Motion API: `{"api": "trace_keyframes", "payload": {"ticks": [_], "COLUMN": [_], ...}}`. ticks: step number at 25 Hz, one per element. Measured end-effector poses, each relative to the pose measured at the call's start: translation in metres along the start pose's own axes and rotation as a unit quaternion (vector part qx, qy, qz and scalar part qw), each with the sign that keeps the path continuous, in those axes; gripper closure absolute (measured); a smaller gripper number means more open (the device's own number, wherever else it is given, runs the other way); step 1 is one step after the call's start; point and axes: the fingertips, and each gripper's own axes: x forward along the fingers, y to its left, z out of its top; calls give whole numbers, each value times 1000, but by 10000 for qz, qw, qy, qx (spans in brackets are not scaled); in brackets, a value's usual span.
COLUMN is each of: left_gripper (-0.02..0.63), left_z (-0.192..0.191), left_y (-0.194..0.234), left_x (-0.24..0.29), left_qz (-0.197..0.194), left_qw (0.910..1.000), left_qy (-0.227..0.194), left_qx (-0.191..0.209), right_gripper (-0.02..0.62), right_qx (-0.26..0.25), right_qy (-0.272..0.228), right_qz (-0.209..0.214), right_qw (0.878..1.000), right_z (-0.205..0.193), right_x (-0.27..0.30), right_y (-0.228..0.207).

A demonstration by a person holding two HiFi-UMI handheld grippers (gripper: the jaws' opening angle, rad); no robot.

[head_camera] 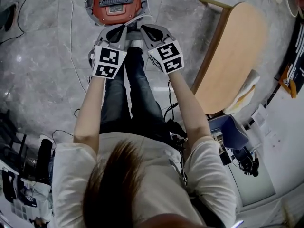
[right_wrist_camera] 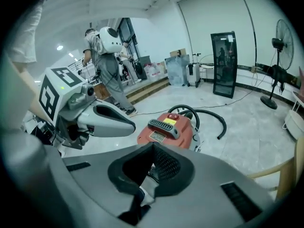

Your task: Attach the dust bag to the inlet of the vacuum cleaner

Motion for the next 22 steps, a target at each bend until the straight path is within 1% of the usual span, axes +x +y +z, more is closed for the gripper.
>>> {"api": "trace_keyframes", "payload": {"ticks": [5,8,11,13,16,18,22], "left_gripper": [591,591,591,590,591,591,591], "left_z": [46,70,95,116,147,165,193], "left_y": [4,11,17,20,17,9,4], "left_x": [-37,-59,-85,-103,-133,-150,-178], "left_qz": [262,415,637,772,886,905,1032], "left_qw": [9989,9965,9913,9876,9830,9809,9752], "left_qy": [-389,-681,-1001,-1205,-1475,-1634,-1931], "left_qx": [18,-234,-564,-649,-640,-542,-339], "right_gripper": [595,595,595,595,595,595,595], "right_qx": [-121,-60,69,126,176,97,-188], "right_qy": [-236,-445,-813,-1116,-1567,-1777,-1970], "right_qz": [-77,-98,-171,-246,-348,-423,-577], "right_qw": [9996,9989,9965,9934,9869,9831,9785], "right_z": [42,68,101,128,169,190,215], "right_x": [-29,-53,-86,-109,-148,-174,-212], "right_y": [4,8,8,7,8,10,14]}}
